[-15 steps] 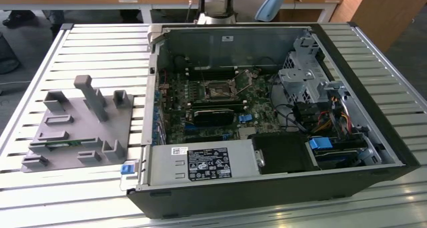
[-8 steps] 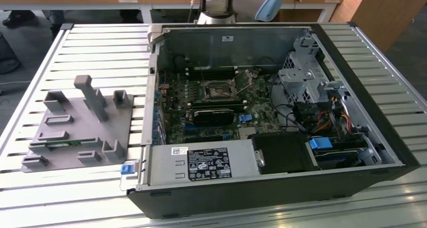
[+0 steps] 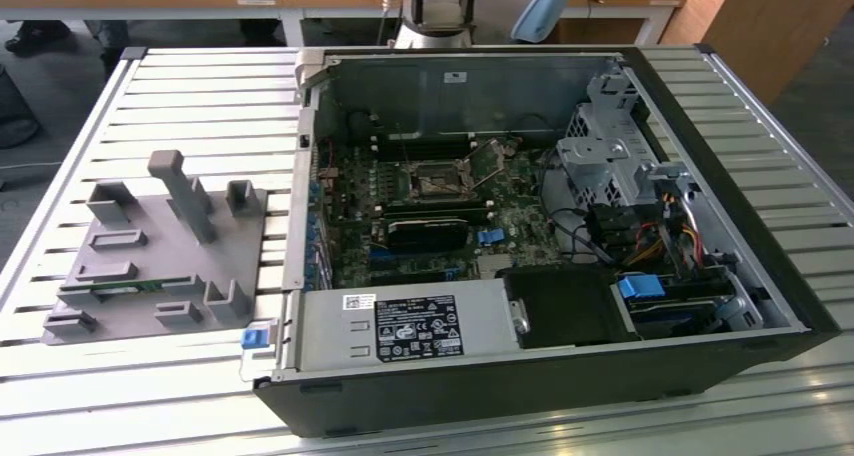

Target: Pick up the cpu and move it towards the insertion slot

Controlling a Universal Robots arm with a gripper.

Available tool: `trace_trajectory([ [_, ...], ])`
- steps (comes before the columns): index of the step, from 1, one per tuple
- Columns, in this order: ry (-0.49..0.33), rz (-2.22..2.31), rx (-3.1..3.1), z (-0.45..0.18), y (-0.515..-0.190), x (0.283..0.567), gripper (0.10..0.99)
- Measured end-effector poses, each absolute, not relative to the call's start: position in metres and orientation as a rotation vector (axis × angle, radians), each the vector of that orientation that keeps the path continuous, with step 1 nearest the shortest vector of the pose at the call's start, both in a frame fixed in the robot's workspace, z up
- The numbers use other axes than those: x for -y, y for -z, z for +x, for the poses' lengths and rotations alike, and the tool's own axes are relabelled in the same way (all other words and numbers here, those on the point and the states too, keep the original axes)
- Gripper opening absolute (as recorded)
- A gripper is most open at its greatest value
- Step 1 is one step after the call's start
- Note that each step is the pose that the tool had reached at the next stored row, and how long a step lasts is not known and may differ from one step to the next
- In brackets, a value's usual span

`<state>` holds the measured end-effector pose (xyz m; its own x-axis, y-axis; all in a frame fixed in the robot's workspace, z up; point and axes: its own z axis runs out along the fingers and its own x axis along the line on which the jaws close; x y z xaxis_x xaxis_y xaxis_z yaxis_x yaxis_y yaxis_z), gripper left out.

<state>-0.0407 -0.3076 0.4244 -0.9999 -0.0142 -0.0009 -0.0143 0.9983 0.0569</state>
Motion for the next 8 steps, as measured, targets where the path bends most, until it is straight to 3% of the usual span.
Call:
trace_trajectory([
  [8,-0.089,-0.021,-3.139,-0.0385,-0.4240,0.3076,0.537],
])
